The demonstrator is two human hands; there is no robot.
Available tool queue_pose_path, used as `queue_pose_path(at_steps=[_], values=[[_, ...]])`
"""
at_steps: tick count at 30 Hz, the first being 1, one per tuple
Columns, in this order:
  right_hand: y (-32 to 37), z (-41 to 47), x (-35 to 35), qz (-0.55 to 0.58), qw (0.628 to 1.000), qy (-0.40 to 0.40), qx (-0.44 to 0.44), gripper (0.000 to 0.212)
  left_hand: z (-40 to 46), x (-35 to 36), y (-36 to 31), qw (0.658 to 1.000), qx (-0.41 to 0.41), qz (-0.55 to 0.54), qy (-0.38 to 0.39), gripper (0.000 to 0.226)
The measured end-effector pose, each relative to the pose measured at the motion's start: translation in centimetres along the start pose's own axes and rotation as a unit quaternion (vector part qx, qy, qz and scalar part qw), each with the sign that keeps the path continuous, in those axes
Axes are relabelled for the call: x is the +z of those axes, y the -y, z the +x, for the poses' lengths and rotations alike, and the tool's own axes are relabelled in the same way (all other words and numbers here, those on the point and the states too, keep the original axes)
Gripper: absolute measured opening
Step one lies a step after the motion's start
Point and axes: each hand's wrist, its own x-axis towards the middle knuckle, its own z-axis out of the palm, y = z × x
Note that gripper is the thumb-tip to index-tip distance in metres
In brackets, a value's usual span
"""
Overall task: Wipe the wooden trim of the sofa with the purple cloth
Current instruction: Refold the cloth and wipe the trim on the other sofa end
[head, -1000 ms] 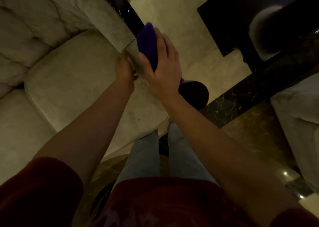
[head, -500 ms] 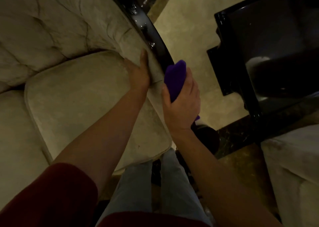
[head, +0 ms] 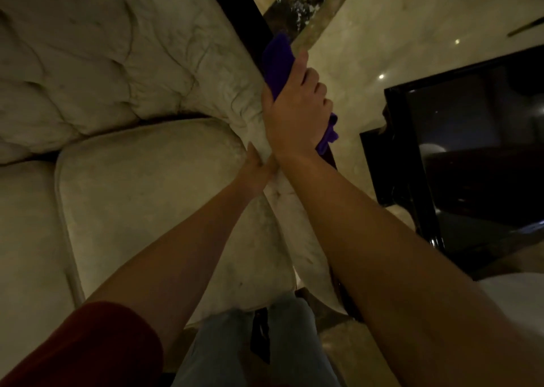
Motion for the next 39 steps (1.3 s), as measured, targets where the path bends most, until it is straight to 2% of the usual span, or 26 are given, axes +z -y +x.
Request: queue_pose_path(at_steps=[2,5,6,10,15,20,22,23,25,27,29,31,33,34,37,39], values=[[1.5,1.8,0.8,0.000,1.000,-0.005,-0.014,0.085,0.0,-0.1,0.1,1.000,0.010,-0.011,0.002,0.086],[3.3,4.8,1.6,0.014,0.999,-0.028,-0.022,0.083,-0.3,0.1,0.0,0.998,0.029,-0.050,-0.008,0.107],[3.8,5.8,1.8,0.027,0.999,-0.033,-0.031,0.083,-0.2,0.1,0.1,0.997,0.038,-0.067,-0.006,0.108],[5.2,8.3,1.8,0.101,0.992,-0.022,-0.072,0.079,0.0,-0.3,0.1,0.996,0.025,-0.079,0.026,0.099],[4.7,8.8,1.2,0.115,0.990,0.011,-0.083,0.078,-0.4,-0.9,-0.7,0.997,0.002,-0.062,0.039,0.088],[3.2,7.7,0.2,0.161,0.980,0.062,-0.100,0.078,-1.1,-0.7,-0.9,0.997,-0.019,-0.077,-0.005,0.076],[1.3,5.6,-0.2,0.154,0.980,0.080,-0.100,0.077,-1.2,-1.6,-1.1,0.993,-0.062,-0.083,-0.056,0.064],[0.1,4.2,-0.3,0.138,0.982,0.083,-0.094,0.077,-0.9,-2.5,-1.5,0.989,-0.077,-0.082,-0.101,0.049],[-1.6,1.6,-0.6,0.099,0.989,0.077,-0.076,0.076,-0.1,-5.0,-3.4,0.969,-0.066,-0.074,-0.226,0.029],[-1.8,0.6,-0.7,0.074,0.994,0.064,-0.056,0.074,0.8,-8.0,-7.2,0.934,-0.005,-0.051,-0.354,0.036],[-0.8,1.4,-0.6,0.085,0.994,0.065,-0.033,0.071,1.1,-11.0,-12.6,0.882,0.122,0.035,-0.454,0.035],[0.7,3.3,-0.1,0.114,0.992,0.058,-0.008,0.069,1.7,-14.2,-17.4,0.797,0.279,0.178,-0.505,0.030],[2.3,5.3,0.4,0.137,0.990,0.040,-0.004,0.070,2.2,-16.7,-20.6,0.717,0.374,0.308,-0.501,0.034],[3.3,6.3,0.6,0.145,0.989,0.029,-0.012,0.071,2.5,-17.7,-21.3,0.699,0.372,0.367,-0.489,0.040],[7.0,9.3,0.8,0.181,0.983,-0.017,-0.039,0.074,3.3,-20.8,-20.3,0.720,0.240,0.508,-0.408,0.060],[9.4,11.7,0.7,0.222,0.973,-0.034,-0.059,0.074,4.1,-22.1,-18.5,0.715,0.228,0.547,-0.372,0.062]])
